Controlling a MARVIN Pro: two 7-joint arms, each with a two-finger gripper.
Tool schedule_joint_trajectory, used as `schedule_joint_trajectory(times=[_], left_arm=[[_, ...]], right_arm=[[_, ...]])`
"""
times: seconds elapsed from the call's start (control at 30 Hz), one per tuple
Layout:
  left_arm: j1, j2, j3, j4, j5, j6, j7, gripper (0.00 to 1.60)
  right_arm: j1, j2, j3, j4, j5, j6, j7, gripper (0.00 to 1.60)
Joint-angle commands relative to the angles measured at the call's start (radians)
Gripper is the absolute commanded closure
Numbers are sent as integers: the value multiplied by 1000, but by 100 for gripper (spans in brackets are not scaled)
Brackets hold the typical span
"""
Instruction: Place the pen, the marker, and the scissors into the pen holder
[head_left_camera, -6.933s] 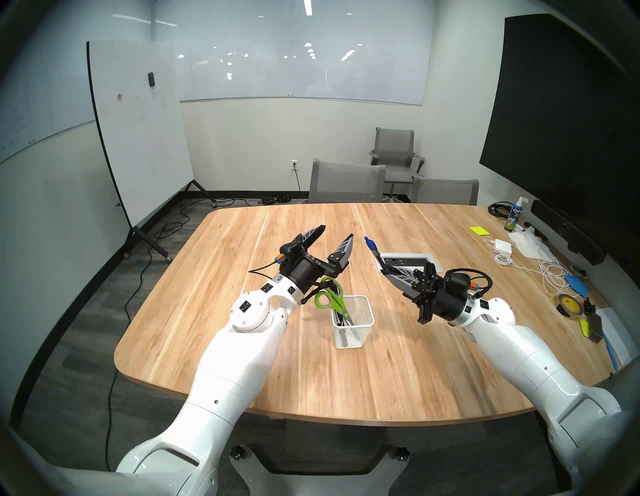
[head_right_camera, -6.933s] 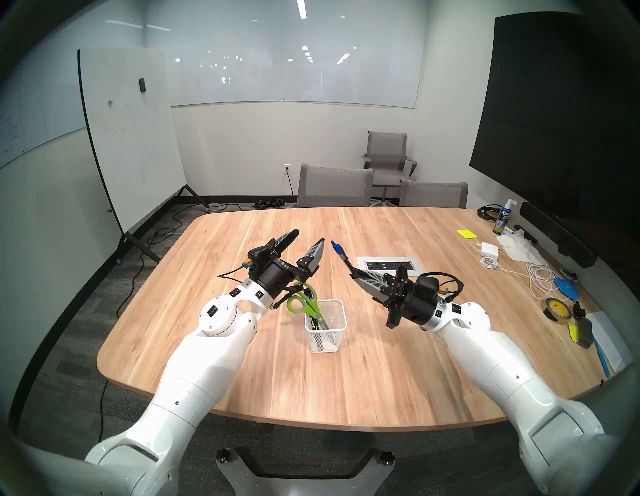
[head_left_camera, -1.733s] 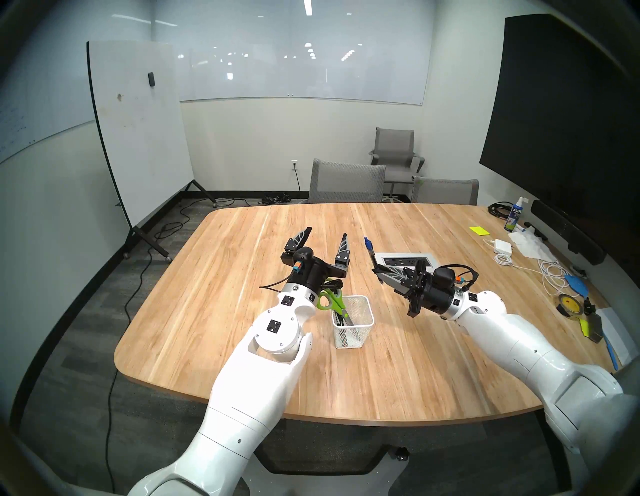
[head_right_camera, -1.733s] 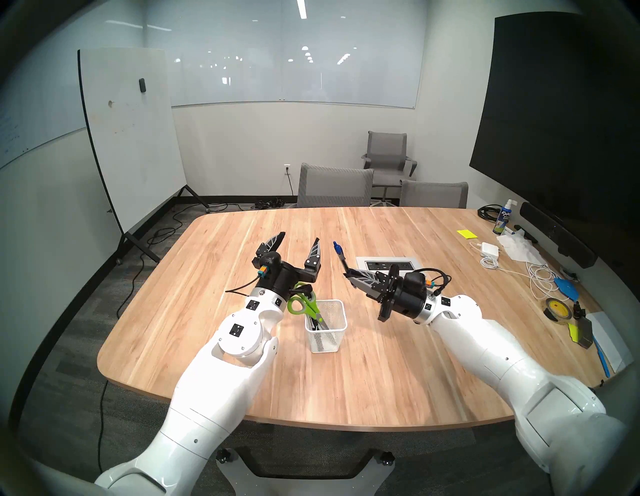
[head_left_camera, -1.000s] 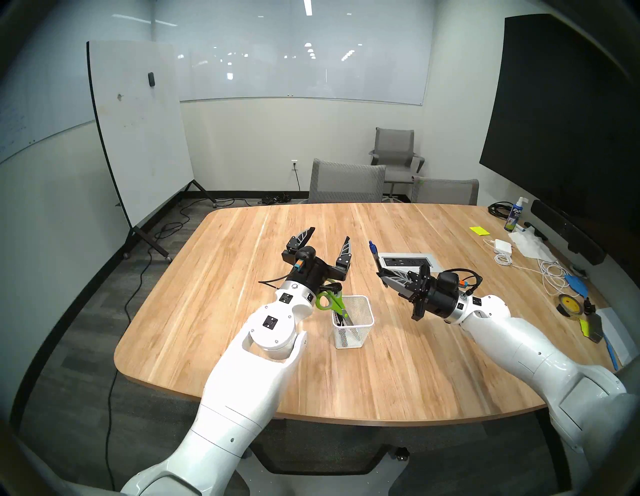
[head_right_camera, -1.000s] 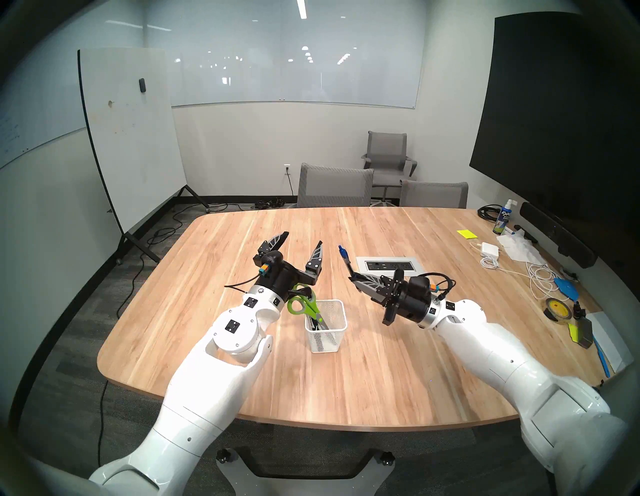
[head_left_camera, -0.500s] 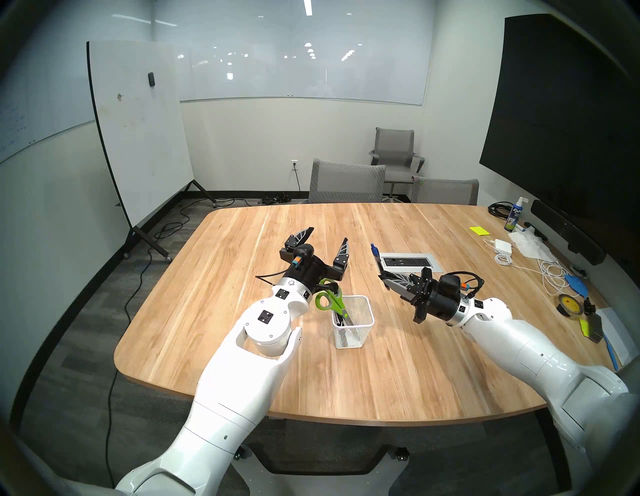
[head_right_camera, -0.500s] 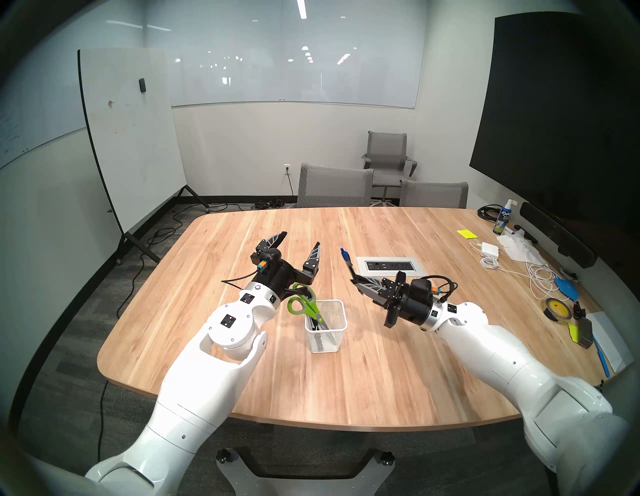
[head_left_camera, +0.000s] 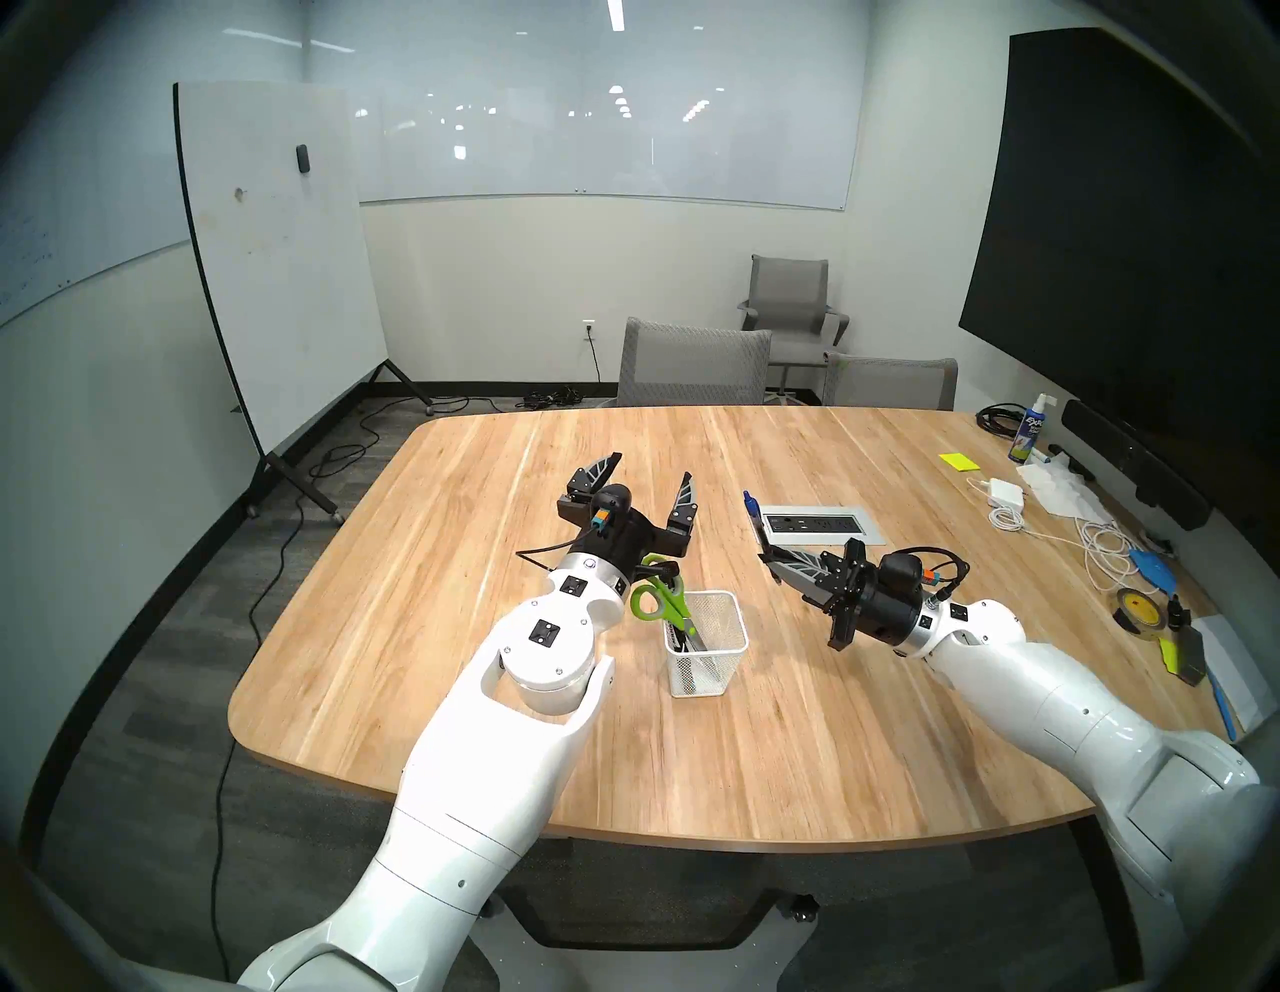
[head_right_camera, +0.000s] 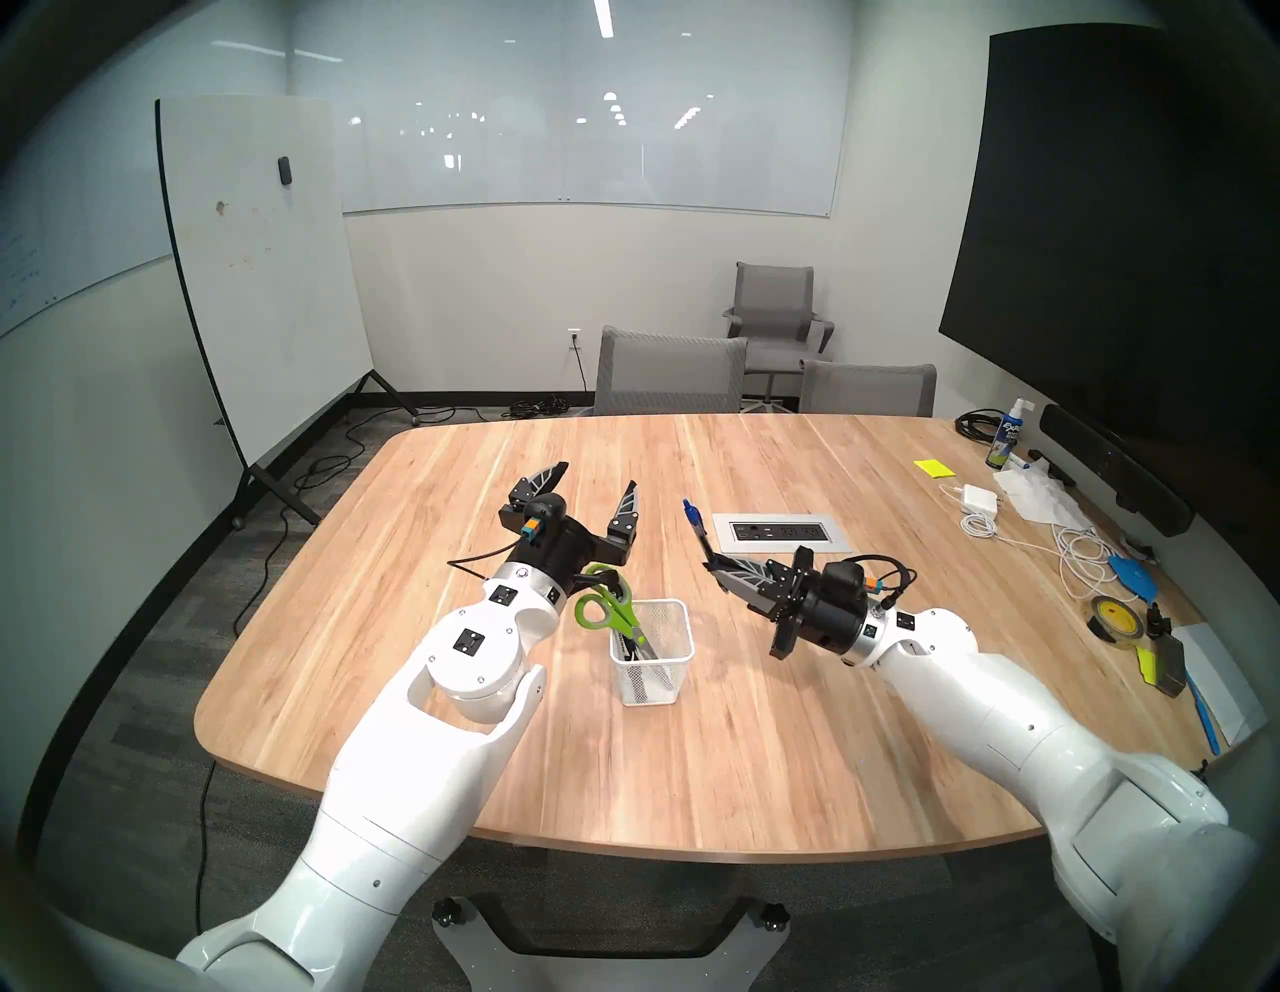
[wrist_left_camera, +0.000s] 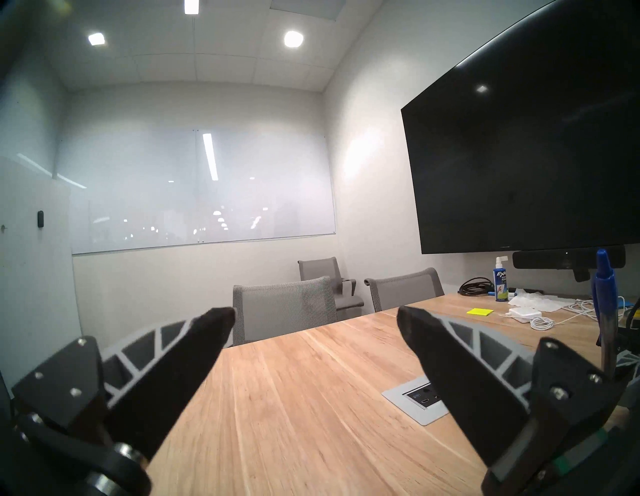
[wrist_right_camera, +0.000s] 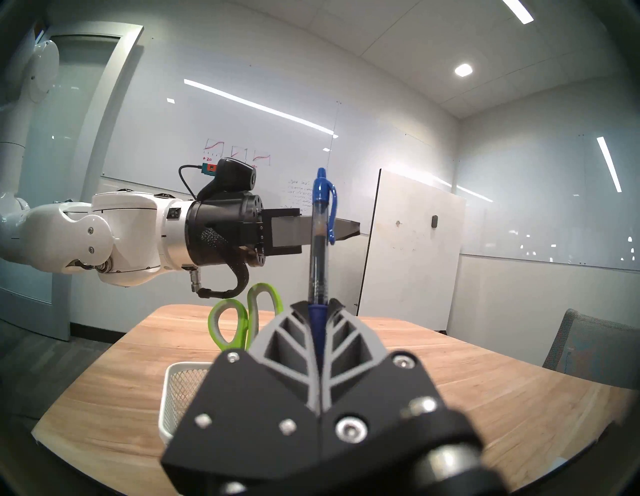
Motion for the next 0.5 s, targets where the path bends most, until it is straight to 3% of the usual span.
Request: schedule_joint_trajectory(times=[0.0, 0.13, 0.47], left_arm=[[5, -31, 8, -32, 23, -9, 52, 0], [7, -33, 15, -44, 37, 25, 74, 0], [5, -31, 22, -46, 41, 30, 90, 0]], right_arm=[[12, 11, 0, -12, 23, -9, 104, 160], [7, 20, -3, -15, 32, -14, 104, 160], [-17, 68, -4, -37, 59, -29, 89, 160]])
